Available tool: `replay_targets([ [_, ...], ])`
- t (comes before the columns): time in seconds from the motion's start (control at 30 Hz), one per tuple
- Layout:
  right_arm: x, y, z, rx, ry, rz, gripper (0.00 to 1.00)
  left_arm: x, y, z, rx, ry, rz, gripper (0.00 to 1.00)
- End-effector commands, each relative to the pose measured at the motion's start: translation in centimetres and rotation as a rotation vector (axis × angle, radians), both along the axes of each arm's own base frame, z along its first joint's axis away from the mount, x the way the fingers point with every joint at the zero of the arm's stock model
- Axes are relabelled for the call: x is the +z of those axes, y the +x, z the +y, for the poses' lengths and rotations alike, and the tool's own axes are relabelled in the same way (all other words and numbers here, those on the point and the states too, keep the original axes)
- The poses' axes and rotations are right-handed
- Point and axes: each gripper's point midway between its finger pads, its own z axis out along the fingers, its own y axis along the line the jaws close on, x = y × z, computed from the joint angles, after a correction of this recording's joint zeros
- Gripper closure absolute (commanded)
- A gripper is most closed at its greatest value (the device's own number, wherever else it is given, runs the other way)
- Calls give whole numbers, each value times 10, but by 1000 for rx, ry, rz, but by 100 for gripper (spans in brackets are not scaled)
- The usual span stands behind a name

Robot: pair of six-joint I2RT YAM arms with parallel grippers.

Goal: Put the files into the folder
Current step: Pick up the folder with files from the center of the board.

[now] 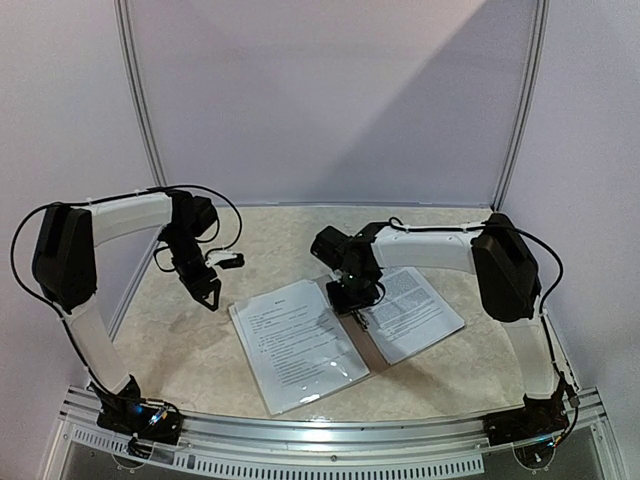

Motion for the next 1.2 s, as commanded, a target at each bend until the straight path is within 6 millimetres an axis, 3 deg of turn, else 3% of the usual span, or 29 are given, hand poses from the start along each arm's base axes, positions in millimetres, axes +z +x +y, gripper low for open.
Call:
replay_targets([
  [0.0, 17, -20, 1, 11, -9, 36, 56, -21, -15, 15, -23, 74, 60, 43],
  [0.13, 27, 5, -4, 70, -104, -35, 49, -24, -23, 12, -21, 61, 80, 43],
  [0.2, 18, 10, -3, 124, -152, -27, 48, -24, -26, 9, -20, 51, 90, 43],
  [0.4, -9, 11, -10, 191, -223, 36, 50, -23, -31, 10, -24, 50, 92, 43],
  [0.53, -12, 6, -4, 209, -182, 64, 53, -22, -31, 9, -23, 47, 91, 43],
  [0.8, -24, -6, -18, 215, -224, 119, 68, -18, -30, 8, -35, 53, 83, 44],
  [1.17, -32, 3, -23, 177, -112, 169, 91, -4, -18, -3, -20, -12, 58, 42],
])
